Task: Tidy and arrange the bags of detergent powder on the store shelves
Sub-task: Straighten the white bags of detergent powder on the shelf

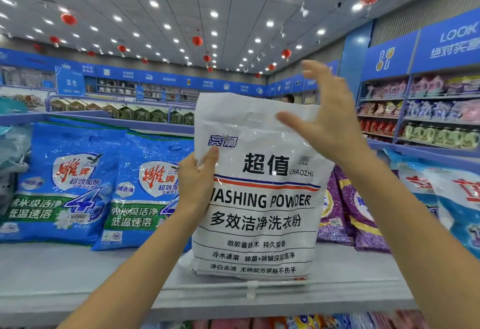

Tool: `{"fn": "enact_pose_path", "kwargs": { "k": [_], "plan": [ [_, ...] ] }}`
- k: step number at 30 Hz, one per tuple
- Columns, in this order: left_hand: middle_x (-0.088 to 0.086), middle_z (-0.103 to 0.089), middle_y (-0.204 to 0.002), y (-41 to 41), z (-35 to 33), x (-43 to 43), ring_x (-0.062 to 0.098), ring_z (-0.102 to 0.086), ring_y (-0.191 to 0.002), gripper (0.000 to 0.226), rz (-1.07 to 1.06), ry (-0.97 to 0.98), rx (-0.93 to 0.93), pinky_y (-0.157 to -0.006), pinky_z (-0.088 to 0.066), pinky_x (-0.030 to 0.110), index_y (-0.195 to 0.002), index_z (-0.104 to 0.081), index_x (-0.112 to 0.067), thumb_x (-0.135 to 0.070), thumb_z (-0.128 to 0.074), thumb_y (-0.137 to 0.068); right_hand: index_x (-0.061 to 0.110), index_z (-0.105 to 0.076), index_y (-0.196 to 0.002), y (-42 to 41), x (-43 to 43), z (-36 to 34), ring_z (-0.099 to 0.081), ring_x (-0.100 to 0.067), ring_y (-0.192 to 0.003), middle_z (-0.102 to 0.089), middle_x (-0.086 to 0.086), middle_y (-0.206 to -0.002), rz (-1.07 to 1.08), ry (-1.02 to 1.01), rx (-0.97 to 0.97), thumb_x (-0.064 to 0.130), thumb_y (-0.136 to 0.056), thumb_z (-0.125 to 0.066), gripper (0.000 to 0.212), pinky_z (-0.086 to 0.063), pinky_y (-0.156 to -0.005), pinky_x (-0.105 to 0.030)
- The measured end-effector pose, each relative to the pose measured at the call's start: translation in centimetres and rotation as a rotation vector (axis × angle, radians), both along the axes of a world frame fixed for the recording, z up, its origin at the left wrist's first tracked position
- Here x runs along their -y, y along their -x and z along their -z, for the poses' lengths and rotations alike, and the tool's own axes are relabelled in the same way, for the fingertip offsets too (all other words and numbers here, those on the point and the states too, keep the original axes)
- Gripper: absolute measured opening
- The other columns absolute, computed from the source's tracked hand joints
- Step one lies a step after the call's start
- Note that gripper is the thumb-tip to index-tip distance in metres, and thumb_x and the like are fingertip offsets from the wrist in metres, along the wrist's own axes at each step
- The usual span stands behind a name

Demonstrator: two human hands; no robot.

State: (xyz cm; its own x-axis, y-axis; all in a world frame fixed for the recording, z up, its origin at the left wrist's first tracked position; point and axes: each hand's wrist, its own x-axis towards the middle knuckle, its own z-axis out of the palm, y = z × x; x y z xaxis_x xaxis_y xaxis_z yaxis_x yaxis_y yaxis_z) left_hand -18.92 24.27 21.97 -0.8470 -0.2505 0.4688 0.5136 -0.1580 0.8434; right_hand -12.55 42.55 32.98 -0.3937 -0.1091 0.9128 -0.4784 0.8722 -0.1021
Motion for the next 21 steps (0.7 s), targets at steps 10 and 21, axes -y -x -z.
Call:
{"fn": "enact_pose_path", "kwargs": {
  "k": [10, 21],
  "plan": [
    [0.006, -0.072, -0.089, -1.3, -1.1, -0.6, 0.02, -0.07, -0.08, 0.012, 0.098, 0.107, -0.083, -0.072, -0.058, 0.04, -0.089, -0.064, -0.019, -0.031, -0.06, -0.09, 0.011, -0.066, -0.086, 4.2, 2.8, -2.6, -0.06, -0.018, -0.085, -0.065, 0.0, -0.089, 0.061, -0.143, 0.39, 0.049, -0.077, -0.068, 0.039, -0.048, -0.076, -0.037],
    [-0.011, -0.057, -0.119, -0.9, 5.9, 3.0, -0.015, -0.057, -0.095, 0.094, 0.444, 0.482, -0.043, -0.072, -0.046, 0.006, -0.119, -0.042, -0.035, -0.076, -0.073, -0.04, 0.02, -0.036, -0.073, 2.0, 3.3, -2.7, -0.033, -0.019, -0.06, -0.032, 0.018, -0.055, -0.023, -0.064, -0.132, 0.022, -0.079, -0.072, 0.036, -0.026, -0.052, -0.028]
  ]
}}
